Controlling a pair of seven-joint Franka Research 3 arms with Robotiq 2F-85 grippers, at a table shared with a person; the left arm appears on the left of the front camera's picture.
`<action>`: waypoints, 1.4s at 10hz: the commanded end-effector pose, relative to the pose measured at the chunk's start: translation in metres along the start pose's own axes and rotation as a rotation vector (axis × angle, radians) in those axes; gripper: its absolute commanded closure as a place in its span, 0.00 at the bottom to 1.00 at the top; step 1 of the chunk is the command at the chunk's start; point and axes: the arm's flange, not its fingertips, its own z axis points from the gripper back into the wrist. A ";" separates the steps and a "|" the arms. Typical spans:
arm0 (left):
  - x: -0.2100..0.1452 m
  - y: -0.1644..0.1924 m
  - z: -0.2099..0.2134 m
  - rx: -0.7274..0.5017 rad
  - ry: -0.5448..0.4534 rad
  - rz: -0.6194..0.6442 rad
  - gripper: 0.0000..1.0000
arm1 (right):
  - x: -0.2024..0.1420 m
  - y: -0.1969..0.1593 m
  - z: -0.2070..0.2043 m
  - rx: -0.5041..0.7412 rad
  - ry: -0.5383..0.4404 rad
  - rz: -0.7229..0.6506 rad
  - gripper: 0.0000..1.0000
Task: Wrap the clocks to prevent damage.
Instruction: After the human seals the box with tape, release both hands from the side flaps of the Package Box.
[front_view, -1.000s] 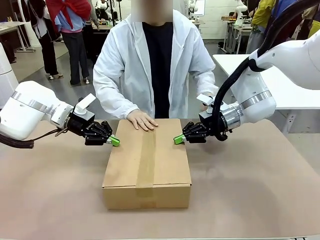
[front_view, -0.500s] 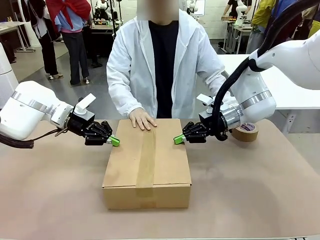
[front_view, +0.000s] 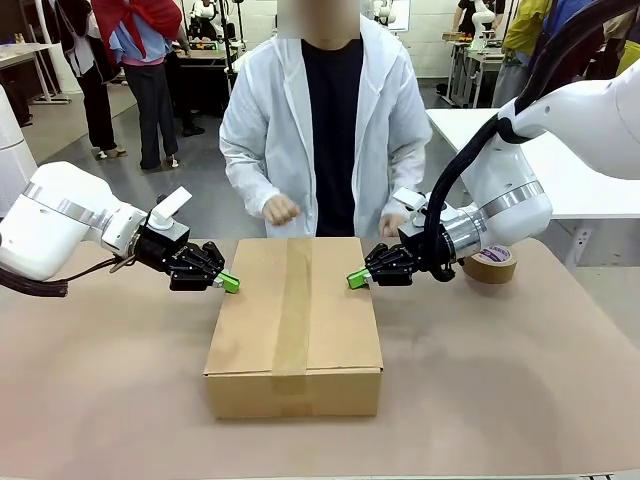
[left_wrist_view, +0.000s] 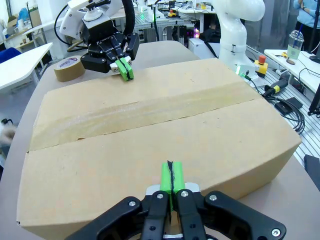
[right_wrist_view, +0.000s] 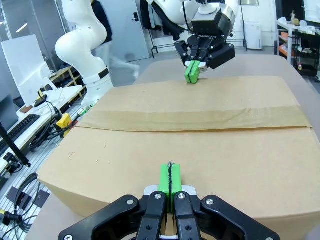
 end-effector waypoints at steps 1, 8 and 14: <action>0.009 0.000 0.005 -0.007 0.013 0.015 0.99 | 0.010 0.003 0.003 0.002 0.033 -0.012 0.99; 0.152 -0.063 0.104 -0.032 0.386 0.056 0.99 | 0.167 0.100 0.074 -0.226 0.430 -0.154 0.99; 0.184 -0.094 0.143 0.046 0.474 0.076 0.99 | 0.211 0.149 0.107 -0.345 0.458 -0.129 0.99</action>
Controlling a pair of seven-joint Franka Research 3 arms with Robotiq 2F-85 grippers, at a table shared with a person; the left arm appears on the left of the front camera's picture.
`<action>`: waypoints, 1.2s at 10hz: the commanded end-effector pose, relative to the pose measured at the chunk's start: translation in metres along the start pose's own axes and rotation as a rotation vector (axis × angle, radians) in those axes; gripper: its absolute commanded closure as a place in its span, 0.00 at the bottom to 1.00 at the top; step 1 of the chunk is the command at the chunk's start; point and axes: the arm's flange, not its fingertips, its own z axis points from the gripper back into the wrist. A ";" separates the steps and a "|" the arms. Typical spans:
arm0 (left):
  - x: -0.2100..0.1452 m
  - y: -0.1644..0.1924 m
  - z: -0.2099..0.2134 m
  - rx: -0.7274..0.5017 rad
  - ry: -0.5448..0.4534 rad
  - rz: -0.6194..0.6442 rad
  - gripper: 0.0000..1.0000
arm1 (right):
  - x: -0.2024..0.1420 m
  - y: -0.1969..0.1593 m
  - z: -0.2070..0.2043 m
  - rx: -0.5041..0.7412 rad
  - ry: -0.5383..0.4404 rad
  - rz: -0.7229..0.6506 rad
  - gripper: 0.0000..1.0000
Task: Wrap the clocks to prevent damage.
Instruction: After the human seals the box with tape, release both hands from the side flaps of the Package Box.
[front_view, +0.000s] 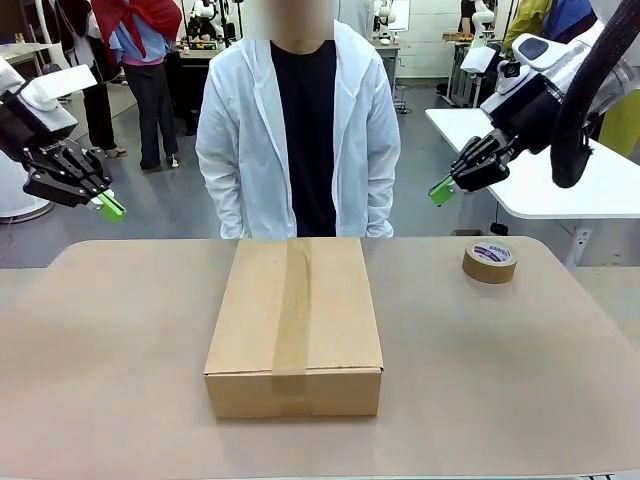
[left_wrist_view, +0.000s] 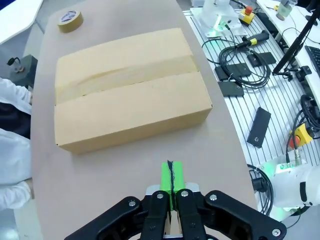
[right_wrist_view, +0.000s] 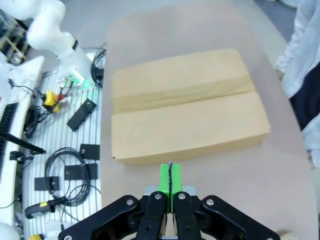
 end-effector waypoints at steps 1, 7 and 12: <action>-0.001 0.007 -0.008 -0.021 0.000 0.002 0.99 | 0.004 -0.010 -0.008 0.015 0.003 -0.002 0.99; -0.001 0.007 -0.008 -0.021 0.000 0.002 0.99 | 0.004 -0.010 -0.008 0.015 0.003 -0.002 0.99; -0.001 0.007 -0.008 -0.021 0.000 0.002 0.99 | 0.004 -0.010 -0.008 0.015 0.003 -0.002 0.99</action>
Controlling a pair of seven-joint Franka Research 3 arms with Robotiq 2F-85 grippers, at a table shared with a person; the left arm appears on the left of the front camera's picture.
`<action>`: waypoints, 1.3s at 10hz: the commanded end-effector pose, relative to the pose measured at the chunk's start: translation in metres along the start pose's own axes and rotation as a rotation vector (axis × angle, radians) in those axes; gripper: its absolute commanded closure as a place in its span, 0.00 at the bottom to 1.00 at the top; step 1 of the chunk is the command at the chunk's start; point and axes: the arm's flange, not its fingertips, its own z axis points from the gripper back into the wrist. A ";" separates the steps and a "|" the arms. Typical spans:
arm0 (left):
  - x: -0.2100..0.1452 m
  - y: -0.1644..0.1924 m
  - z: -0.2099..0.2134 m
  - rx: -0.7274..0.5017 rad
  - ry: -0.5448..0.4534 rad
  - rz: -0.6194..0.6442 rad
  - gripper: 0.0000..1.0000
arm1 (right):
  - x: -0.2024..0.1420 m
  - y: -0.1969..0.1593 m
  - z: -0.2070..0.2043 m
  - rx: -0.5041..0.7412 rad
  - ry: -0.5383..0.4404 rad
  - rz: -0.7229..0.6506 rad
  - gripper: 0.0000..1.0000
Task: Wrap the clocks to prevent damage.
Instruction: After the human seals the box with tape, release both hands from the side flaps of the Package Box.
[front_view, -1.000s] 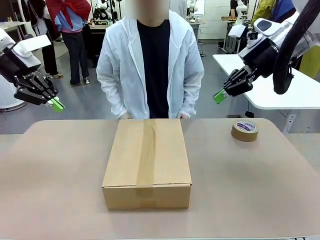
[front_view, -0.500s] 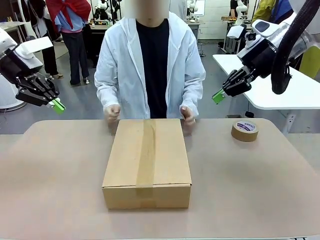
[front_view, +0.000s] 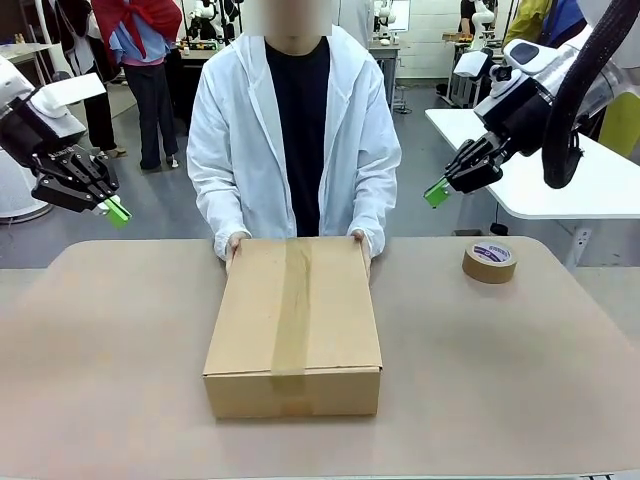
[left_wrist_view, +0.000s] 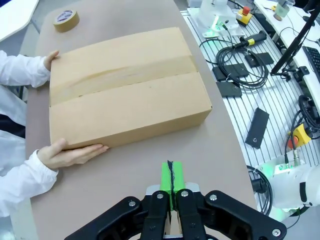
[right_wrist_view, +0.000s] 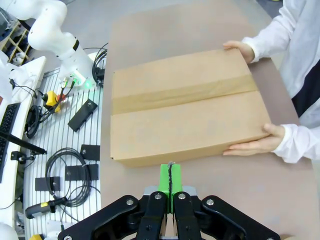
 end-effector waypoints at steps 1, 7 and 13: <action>0.001 0.001 0.001 0.002 0.004 -0.003 0.99 | 0.003 -0.002 -0.001 -0.003 0.002 0.001 0.99; 0.000 0.000 0.000 0.000 0.000 0.000 0.99 | 0.000 0.000 0.000 0.000 0.000 0.000 0.99; -0.001 -0.004 0.009 0.012 -0.034 -0.023 0.00 | -0.013 -0.004 -0.002 0.017 -0.022 -0.038 0.00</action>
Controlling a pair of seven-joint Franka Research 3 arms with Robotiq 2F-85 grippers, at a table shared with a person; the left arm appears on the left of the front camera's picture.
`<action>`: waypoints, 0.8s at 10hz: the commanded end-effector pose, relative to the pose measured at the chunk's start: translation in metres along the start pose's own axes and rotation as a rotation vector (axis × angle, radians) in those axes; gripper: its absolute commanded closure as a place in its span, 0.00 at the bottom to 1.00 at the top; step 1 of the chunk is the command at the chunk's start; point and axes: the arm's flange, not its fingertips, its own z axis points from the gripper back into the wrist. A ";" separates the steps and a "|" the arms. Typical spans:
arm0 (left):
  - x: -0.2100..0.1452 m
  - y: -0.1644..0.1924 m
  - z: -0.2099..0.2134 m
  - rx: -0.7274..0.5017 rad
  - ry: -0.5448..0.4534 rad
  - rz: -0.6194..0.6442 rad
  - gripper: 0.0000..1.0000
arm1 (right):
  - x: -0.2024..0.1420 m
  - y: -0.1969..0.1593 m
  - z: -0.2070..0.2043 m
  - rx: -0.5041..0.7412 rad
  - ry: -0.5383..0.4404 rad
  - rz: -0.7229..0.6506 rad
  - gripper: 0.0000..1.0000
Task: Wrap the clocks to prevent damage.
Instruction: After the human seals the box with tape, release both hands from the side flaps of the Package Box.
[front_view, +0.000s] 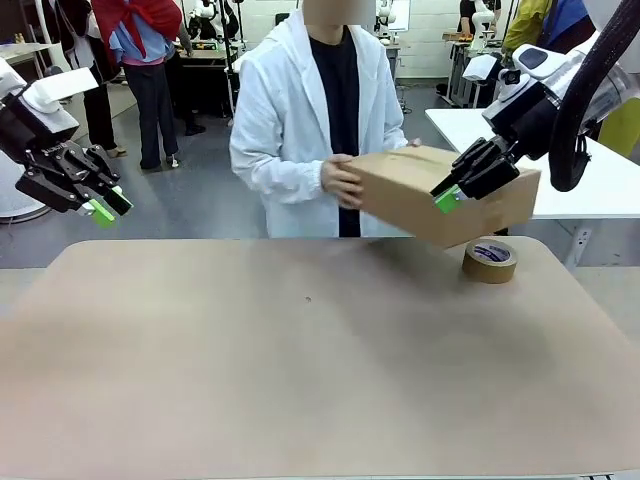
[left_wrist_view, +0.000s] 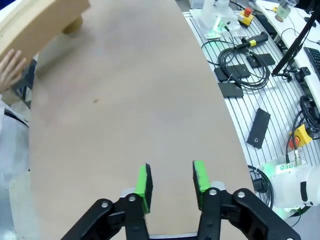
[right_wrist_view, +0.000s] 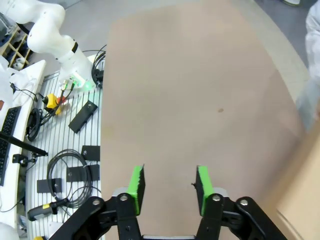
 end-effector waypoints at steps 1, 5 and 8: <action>0.001 -0.003 0.000 0.001 -0.030 -0.021 0.00 | -0.002 0.000 -0.006 0.018 -0.005 -0.013 0.00; 0.002 -0.001 0.002 0.002 -0.029 -0.018 0.00 | 0.001 -0.001 -0.006 0.019 -0.012 -0.014 0.00; 0.002 -0.002 0.002 0.002 -0.028 -0.005 0.00 | 0.001 -0.001 -0.008 0.034 -0.002 -0.027 0.00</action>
